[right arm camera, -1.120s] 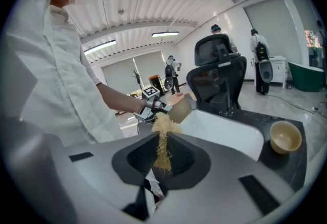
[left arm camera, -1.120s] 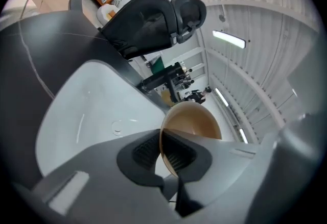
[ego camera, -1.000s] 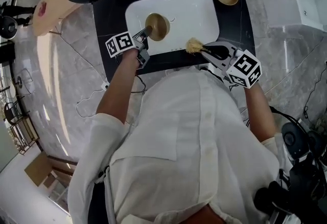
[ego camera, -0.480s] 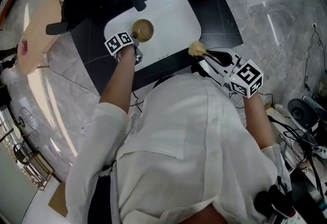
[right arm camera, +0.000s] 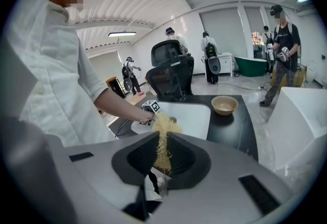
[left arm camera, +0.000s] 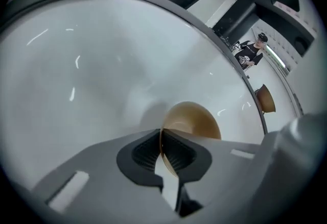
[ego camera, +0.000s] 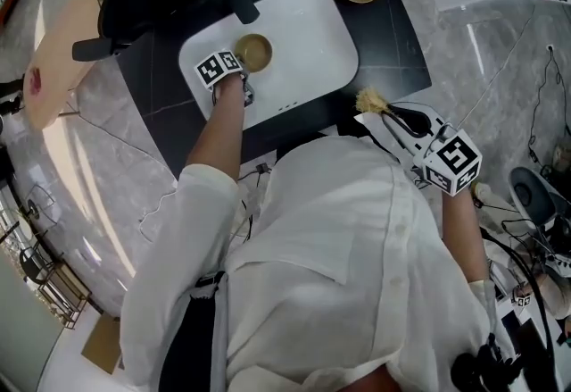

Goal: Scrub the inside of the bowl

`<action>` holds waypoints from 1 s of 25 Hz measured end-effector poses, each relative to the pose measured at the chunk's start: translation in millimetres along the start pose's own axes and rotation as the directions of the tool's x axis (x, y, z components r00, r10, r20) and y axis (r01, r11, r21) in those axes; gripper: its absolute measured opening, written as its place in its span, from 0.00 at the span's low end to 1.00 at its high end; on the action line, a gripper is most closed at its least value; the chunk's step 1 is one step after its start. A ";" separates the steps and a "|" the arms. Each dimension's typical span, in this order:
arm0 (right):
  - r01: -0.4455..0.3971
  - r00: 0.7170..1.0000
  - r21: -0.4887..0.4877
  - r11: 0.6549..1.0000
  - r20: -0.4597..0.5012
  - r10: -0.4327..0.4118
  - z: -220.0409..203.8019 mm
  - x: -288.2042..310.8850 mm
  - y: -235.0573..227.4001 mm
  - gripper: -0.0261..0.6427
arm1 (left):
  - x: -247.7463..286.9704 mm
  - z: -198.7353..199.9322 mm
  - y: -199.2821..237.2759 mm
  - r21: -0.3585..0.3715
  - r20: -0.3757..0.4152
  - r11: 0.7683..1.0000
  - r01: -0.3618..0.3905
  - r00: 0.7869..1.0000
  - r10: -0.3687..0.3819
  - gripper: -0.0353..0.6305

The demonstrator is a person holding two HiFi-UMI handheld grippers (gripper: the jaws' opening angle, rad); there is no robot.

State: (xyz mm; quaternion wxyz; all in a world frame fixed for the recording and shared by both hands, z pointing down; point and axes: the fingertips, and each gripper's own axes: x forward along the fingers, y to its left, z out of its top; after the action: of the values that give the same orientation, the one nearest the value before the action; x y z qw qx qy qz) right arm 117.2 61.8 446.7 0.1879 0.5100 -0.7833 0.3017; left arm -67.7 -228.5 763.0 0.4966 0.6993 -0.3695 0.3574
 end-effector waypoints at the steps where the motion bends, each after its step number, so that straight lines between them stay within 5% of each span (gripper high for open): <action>1: -0.002 1.000 -0.001 1.000 -0.004 0.002 -0.2 1.5 -2.2 0.09 | 2.1 1.6 0.9 -0.002 0.005 1.000 -0.002 1.000 0.002 0.08; 15: -0.136 0.990 -0.065 0.989 -0.032 0.134 18.1 16.6 -18.3 0.09 | -20.2 7.8 -16.2 0.053 0.051 0.998 -0.034 0.998 0.031 0.10; 25: -0.304 0.952 -0.180 0.935 -0.039 0.302 51.4 38.7 -28.7 0.09 | -94.3 2.6 -44.9 0.089 0.144 0.995 -0.034 0.989 0.021 0.11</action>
State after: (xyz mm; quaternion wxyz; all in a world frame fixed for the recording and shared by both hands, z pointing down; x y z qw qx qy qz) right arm 128.3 -7.4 439.7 0.1897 0.3621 -0.8760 0.2561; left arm -72.7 -205.3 661.3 0.4314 0.7401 -0.3968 0.3297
